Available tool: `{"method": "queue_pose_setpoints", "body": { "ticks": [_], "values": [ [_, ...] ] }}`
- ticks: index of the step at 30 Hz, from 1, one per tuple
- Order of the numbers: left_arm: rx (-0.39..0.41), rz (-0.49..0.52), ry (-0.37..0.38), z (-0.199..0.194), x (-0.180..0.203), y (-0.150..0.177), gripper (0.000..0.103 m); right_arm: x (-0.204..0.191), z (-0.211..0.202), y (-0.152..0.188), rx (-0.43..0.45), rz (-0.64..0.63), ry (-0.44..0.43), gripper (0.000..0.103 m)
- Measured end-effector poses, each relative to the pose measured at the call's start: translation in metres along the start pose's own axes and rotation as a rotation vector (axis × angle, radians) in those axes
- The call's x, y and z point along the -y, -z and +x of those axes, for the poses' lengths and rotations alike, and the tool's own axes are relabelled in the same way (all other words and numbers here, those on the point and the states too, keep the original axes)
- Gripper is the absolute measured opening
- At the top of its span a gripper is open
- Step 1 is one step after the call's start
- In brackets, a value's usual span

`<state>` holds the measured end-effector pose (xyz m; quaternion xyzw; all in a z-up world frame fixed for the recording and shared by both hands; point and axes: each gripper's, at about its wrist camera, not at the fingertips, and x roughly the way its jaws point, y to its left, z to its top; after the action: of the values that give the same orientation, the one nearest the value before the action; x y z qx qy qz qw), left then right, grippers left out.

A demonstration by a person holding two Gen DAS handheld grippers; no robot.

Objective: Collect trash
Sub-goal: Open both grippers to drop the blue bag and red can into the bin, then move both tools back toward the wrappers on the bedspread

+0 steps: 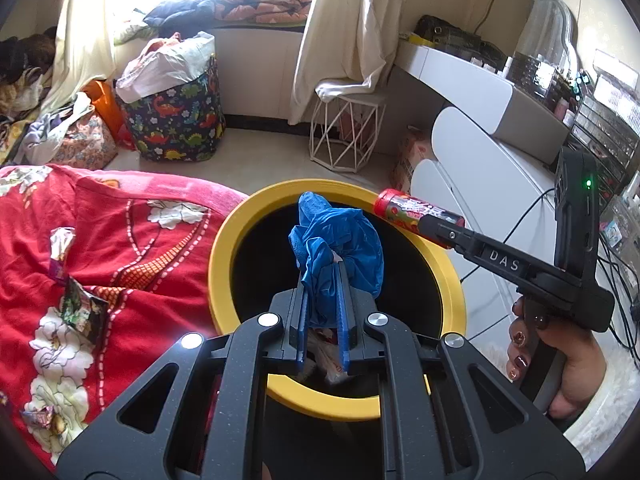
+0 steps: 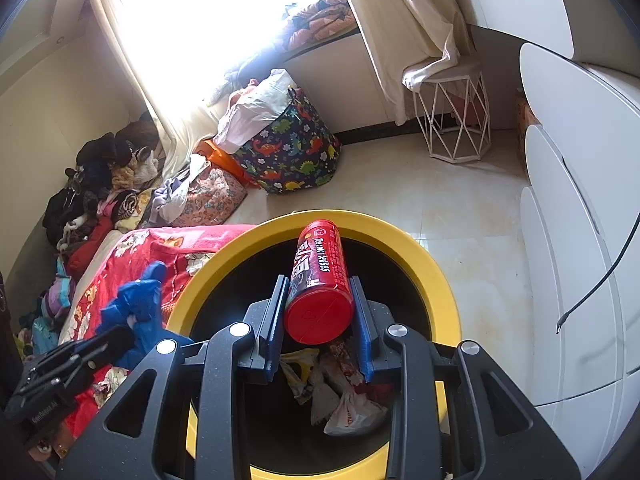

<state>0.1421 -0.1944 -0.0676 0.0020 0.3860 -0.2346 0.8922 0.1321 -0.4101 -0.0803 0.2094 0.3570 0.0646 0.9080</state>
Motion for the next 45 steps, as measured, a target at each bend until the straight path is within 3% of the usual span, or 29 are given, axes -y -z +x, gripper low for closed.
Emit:
{"method": "queue_pose_setpoints", "body": {
  "ticks": [4, 6, 8, 10, 13, 19, 23, 36, 45],
  "values": [
    [-0.031, 0.008, 0.009, 0.009, 0.003, 0.006, 0.009, 0.005, 0.003, -0.001, -0.023, 0.015, -0.003, 0.030],
    [-0.037, -0.010, 0.001, 0.012, 0.000, 0.007, 0.020, 0.007, 0.004, -0.001, -0.031, 0.031, -0.011, 0.033],
    [-0.039, -0.045, -0.013, 0.013, -0.007, 0.008, 0.064, 0.008, 0.003, -0.001, -0.034, 0.037, -0.010, 0.046],
    [-0.020, -0.069, -0.022, 0.009, -0.011, 0.008, 0.080, 0.006, 0.003, -0.001, -0.037, 0.039, -0.011, 0.051],
    [0.011, -0.098, -0.049, 0.002, -0.019, 0.008, 0.092, 0.004, 0.003, -0.001, -0.041, 0.028, -0.005, 0.052],
    [0.066, -0.150, -0.095, -0.015, -0.035, 0.005, 0.092, -0.017, -0.006, -0.001, 0.002, -0.048, 0.001, 0.060],
    [0.094, -0.172, -0.121, -0.025, -0.045, 0.003, 0.092, -0.033, -0.014, -0.002, 0.041, -0.104, -0.015, 0.072],
    [0.193, -0.260, -0.195, -0.067, -0.087, 0.011, 0.092, -0.089, -0.024, 0.001, 0.083, -0.238, -0.094, 0.075],
    [0.226, -0.302, -0.252, -0.090, -0.115, 0.019, 0.092, -0.131, -0.015, 0.008, 0.055, -0.313, -0.164, 0.076]
  ]
}}
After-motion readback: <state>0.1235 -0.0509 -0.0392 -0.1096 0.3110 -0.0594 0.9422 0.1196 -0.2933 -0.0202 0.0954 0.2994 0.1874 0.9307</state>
